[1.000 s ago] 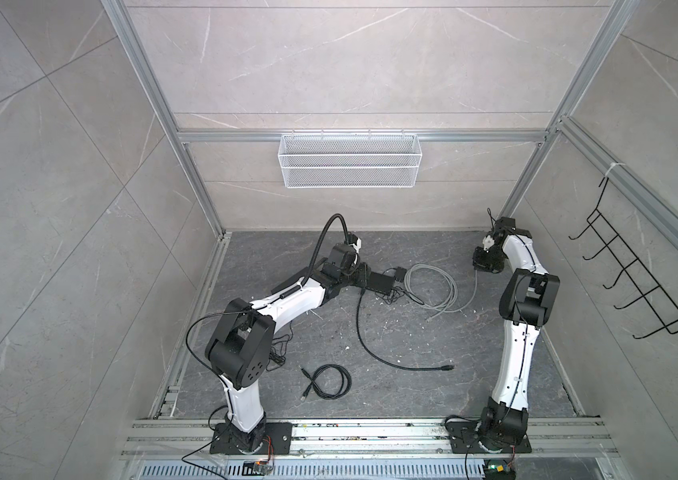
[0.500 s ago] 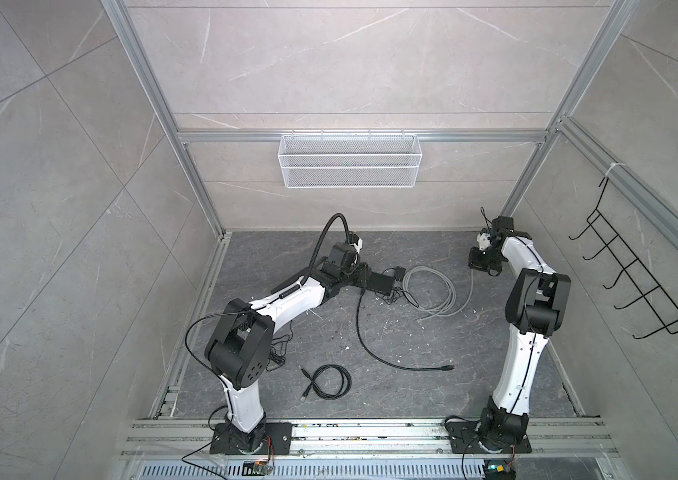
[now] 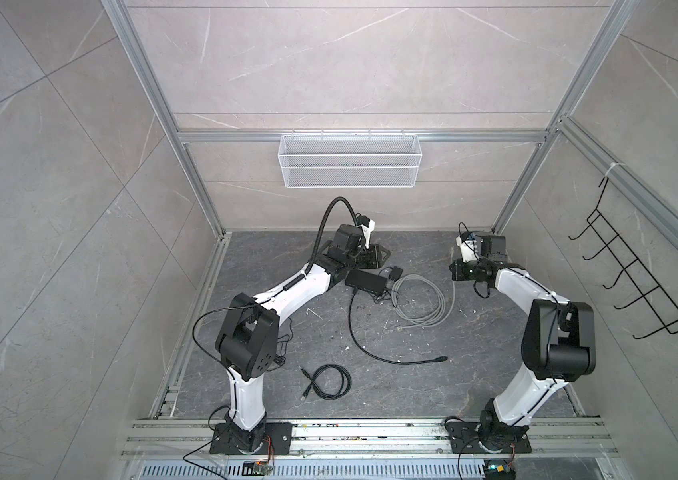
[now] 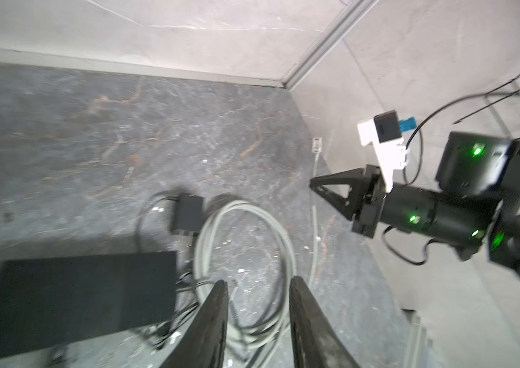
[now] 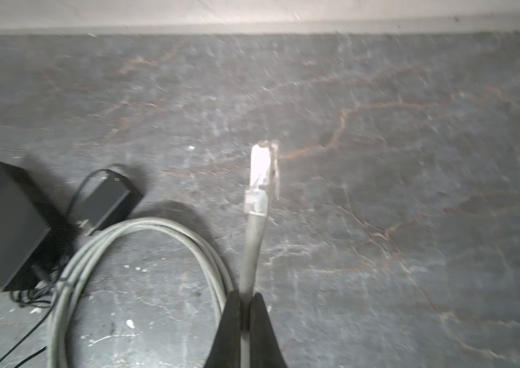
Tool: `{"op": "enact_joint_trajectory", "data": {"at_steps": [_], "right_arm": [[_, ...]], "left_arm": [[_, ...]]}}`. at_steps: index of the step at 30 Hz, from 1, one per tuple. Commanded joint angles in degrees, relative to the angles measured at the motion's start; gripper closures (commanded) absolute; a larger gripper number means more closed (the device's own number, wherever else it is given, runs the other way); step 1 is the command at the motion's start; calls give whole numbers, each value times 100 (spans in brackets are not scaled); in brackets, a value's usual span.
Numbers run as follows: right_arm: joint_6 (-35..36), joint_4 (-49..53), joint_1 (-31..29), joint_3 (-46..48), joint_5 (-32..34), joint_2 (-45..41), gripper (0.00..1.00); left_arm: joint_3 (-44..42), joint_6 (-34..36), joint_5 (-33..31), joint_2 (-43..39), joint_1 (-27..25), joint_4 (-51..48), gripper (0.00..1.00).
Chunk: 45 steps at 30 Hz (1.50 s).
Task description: Insert the plug into the switch port
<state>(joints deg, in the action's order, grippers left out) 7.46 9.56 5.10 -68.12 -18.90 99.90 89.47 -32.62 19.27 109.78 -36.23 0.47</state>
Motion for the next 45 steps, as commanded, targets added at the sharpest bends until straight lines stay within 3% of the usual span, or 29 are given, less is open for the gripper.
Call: {"op": "enact_joint_trajectory", "data": {"at_steps": [1,12,22,25,31,35,37,40,45], "right_arm": [[141,-805,-164,248,-546,-401,100],[502,-742,-866,580,-661,-854,100],[834,-154,-1523,300,-317,-772,100],[885,50,-1548,127,-360,-676,100],[1467,1157,-1539,-485,-765,-406,100],[1836,1657,-1541,-723,-1057,-264,100],[2005,1883,-1539,-822,-1178,-196,100],[2183,2174,-1536,-922,-1383,-138,100],[2242,2266,-1550,-939,-1674,-121,99]], "left_arm": [[311,-507,603,197,2,346,64],[1042,-1311,1141,1032,-216,758,61],[1062,-990,785,1139,-297,1037,60],[836,-532,826,962,-251,1144,60],[910,1870,1333,495,191,-626,57],[1152,2360,2935,726,712,-851,57],[1565,2821,3441,940,758,-1305,57],[2082,3295,3904,1259,749,-1765,57],[2558,3307,4415,1696,748,-1867,57]]}}
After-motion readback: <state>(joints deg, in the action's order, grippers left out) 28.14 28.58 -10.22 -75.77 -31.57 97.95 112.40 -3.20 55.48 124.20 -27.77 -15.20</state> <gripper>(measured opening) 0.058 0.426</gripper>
